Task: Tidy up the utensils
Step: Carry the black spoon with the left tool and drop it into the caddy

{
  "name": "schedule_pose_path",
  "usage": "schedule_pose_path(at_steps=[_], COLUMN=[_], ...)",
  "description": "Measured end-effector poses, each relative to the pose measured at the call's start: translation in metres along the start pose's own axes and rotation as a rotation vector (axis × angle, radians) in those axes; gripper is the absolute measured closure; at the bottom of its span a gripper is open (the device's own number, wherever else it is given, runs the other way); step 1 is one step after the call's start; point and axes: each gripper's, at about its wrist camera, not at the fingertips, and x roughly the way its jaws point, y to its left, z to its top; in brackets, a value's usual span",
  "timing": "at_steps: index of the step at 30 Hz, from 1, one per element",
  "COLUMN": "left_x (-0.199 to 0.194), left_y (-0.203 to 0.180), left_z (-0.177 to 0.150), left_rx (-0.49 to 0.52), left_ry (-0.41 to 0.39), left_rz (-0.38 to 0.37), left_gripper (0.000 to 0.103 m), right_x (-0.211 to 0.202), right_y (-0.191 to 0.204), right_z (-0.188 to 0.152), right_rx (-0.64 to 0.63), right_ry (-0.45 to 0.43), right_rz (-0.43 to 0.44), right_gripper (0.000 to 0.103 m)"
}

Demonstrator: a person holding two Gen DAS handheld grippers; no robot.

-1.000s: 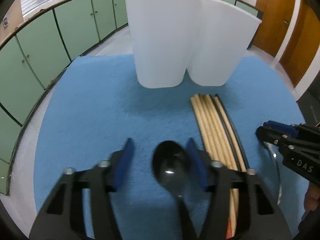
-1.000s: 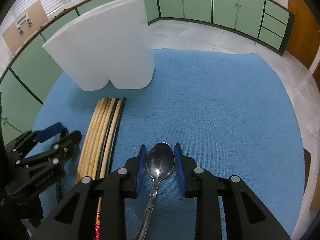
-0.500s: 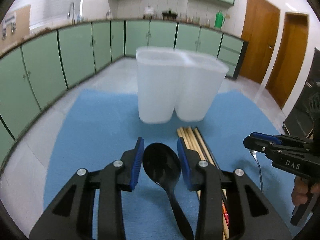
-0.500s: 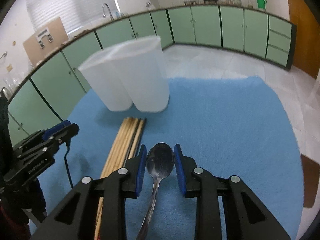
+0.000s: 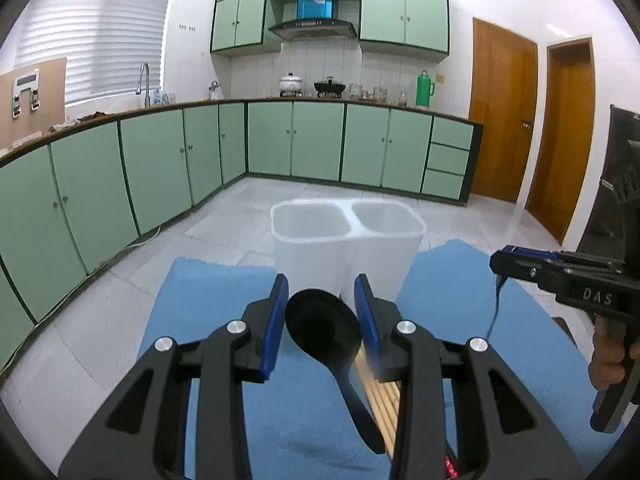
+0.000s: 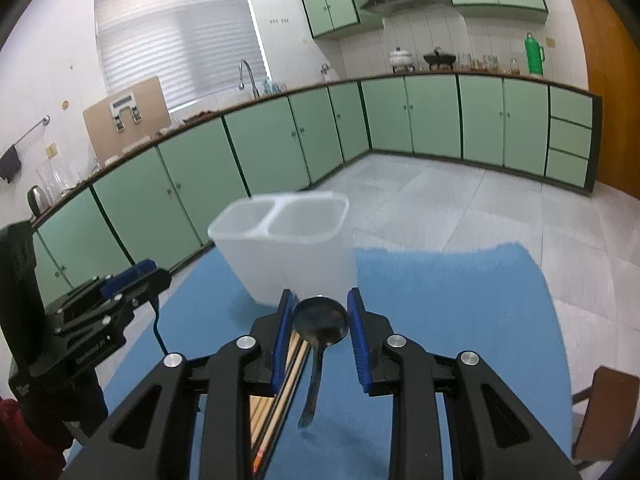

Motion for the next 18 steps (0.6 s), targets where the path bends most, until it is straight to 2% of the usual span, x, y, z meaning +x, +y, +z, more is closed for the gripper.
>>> schedule_pose_path(at_steps=[5,11,18], left_x=[-0.01,-0.024,0.005], left_y=[0.001,0.001,-0.005], left_z=[0.022,0.073,0.128], left_rx=[-0.002,0.01,0.035], left_ry=[-0.058,-0.169,-0.244], left_rz=[0.012,0.015,0.054], left_gripper=[0.07,0.07,0.07], right_x=[-0.009,-0.021,-0.002], right_y=[0.0,-0.001,0.006], right_z=[0.024,0.073,0.126], right_rx=[0.0,-0.008,-0.042], right_ry=[-0.06,-0.148,-0.207], right_rz=[0.02,0.04,0.004], right_gripper=[0.076,0.076,0.076])
